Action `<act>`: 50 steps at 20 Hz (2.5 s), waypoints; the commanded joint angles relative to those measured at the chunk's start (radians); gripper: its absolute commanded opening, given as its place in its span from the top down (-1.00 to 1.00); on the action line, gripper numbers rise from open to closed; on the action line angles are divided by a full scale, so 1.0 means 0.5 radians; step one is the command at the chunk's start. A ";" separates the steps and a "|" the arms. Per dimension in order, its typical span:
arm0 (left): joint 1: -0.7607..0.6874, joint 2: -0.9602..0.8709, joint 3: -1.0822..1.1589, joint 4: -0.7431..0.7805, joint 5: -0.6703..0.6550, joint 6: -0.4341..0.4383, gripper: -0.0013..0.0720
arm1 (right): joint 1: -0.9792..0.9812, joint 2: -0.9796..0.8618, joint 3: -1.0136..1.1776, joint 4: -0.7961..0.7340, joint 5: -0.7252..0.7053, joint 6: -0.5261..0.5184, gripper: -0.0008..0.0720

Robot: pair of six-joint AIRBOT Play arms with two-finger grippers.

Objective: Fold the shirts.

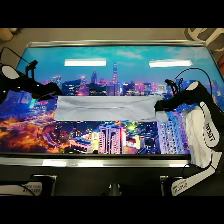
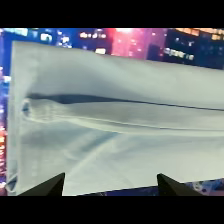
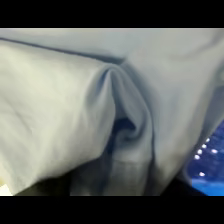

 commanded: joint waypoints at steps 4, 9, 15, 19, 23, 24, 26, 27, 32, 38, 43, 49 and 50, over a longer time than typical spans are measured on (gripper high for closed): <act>-0.482 -0.047 -0.033 0.002 0.222 -0.008 0.63 | 0.027 0.051 0.000 0.317 0.156 -0.032 0.93; -0.936 -0.369 -0.032 -0.304 0.700 -0.173 0.89 | 0.031 0.575 -0.001 0.618 0.307 -0.082 0.93; -1.372 -0.811 -0.031 -1.350 1.169 -0.161 0.89 | 0.031 1.132 -0.001 0.617 0.593 0.081 0.93; -1.535 -0.899 -0.031 -1.561 1.372 -0.105 0.89 | 0.031 1.260 -0.001 0.618 0.625 0.140 0.93; -1.272 -0.653 -0.031 -0.772 0.923 0.175 0.89 | 0.053 1.211 0.000 0.757 0.479 0.108 0.93; -1.167 -0.562 -0.031 -0.276 0.698 0.139 0.89 | 0.105 1.190 0.000 0.778 0.441 0.085 0.93; -0.963 -0.378 -0.031 0.635 0.306 0.023 0.89 | 0.311 1.112 0.000 0.786 0.349 0.043 0.93; -0.844 -0.269 -0.031 0.940 0.200 0.024 0.89 | 0.455 1.051 0.000 0.788 0.271 0.034 0.93; -0.244 0.341 -0.031 1.004 0.157 -0.092 0.89 | 1.065 0.571 0.020 0.944 -0.277 -0.063 0.93; -0.103 0.833 -0.032 0.800 0.164 -0.118 0.89 | 1.167 -0.063 0.189 1.793 -0.574 -0.334 -0.81; -0.188 0.880 -0.033 0.793 0.151 -0.111 0.89 | 0.771 0.152 0.191 1.201 -0.213 -0.222 -0.80; -0.232 0.874 -0.093 0.787 0.159 -0.112 0.89 | 0.430 0.281 -0.072 -0.230 0.388 0.240 -0.81; -0.244 0.874 -0.117 0.787 0.159 -0.112 0.89 | 0.437 0.281 -0.185 -0.108 0.283 0.240 -0.82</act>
